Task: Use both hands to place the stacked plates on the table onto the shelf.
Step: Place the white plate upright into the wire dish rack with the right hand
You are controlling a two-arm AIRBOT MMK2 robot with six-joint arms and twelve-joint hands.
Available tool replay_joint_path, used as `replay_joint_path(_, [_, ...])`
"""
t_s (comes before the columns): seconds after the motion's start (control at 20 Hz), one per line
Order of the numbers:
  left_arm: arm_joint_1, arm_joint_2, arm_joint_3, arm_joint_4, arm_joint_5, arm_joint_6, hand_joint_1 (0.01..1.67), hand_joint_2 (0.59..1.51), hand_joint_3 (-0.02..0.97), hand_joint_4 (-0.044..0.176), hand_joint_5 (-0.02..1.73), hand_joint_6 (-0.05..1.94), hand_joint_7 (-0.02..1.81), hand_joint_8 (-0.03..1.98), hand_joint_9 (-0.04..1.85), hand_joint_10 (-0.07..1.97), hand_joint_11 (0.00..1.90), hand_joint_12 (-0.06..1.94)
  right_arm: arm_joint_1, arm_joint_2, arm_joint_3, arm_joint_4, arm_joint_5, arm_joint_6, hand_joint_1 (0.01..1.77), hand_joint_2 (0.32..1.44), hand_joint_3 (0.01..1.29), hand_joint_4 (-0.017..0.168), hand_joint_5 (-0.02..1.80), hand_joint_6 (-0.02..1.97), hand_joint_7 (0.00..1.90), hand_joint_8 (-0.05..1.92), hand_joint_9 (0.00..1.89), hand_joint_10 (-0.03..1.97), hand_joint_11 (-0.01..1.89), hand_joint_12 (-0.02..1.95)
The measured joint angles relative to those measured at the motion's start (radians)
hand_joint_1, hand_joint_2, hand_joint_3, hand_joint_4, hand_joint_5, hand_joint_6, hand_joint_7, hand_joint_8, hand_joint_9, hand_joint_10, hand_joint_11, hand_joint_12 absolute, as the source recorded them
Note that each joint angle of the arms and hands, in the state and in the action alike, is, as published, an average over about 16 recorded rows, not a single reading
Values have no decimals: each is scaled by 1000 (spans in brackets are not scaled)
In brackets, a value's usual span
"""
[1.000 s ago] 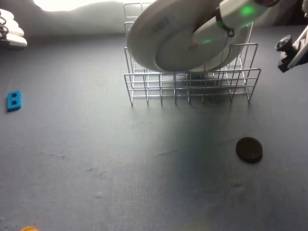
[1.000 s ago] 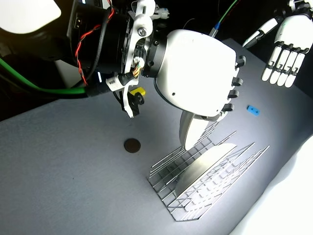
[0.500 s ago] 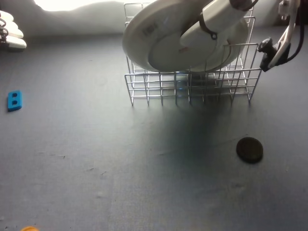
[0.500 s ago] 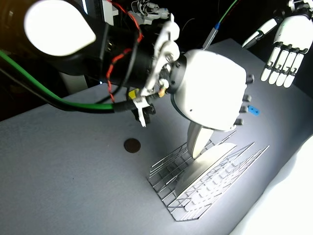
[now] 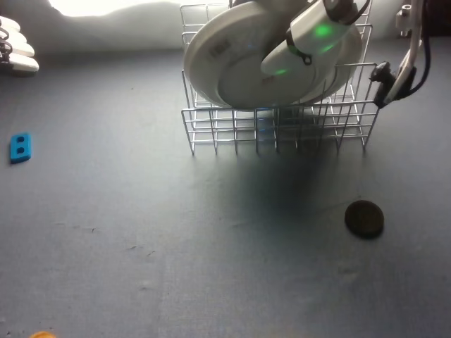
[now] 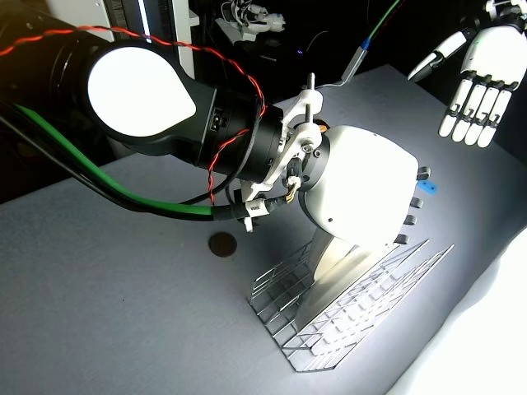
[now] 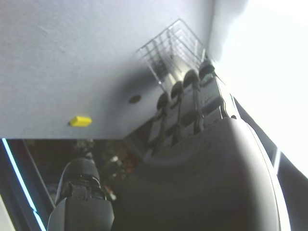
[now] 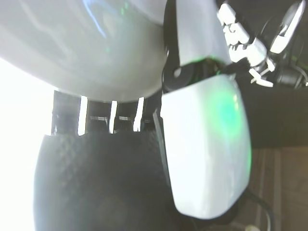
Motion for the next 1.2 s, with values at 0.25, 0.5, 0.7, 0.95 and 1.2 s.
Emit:
replay_joint_path(0.25, [1,0,-4,3,-1,1,22,1082,10,2,22,12,19,-7,18,8,14,10,-14,-14,16,3,0,-25,1372,933,10,-9,1006,728,1198,478,1185,828,1056,980])
replay_joint_path(0.5, [3,0,-7,5,-3,2,23,1083,10,3,22,12,19,-7,18,8,14,10,-27,-25,25,2,-1,-53,1372,933,10,-9,1001,735,1193,492,1191,830,1060,977])
replay_joint_path(0.7, [5,0,-10,7,-5,3,22,1083,10,3,21,12,20,-7,18,8,14,10,-38,-35,33,1,-1,-71,1372,933,10,-9,986,754,1173,545,1182,853,1043,990])
replay_joint_path(0.95, [9,0,-13,8,-7,5,22,1083,11,3,21,12,20,-7,18,8,14,10,-51,-47,45,-1,1,-88,1360,945,10,-9,941,835,1125,666,1145,879,982,1057])
replay_joint_path(1.2, [14,0,-16,9,-9,7,22,1083,11,3,21,12,20,-6,18,8,14,10,-61,-58,57,-3,5,-97,1288,980,9,-8,880,764,1055,617,1082,750,870,1148])
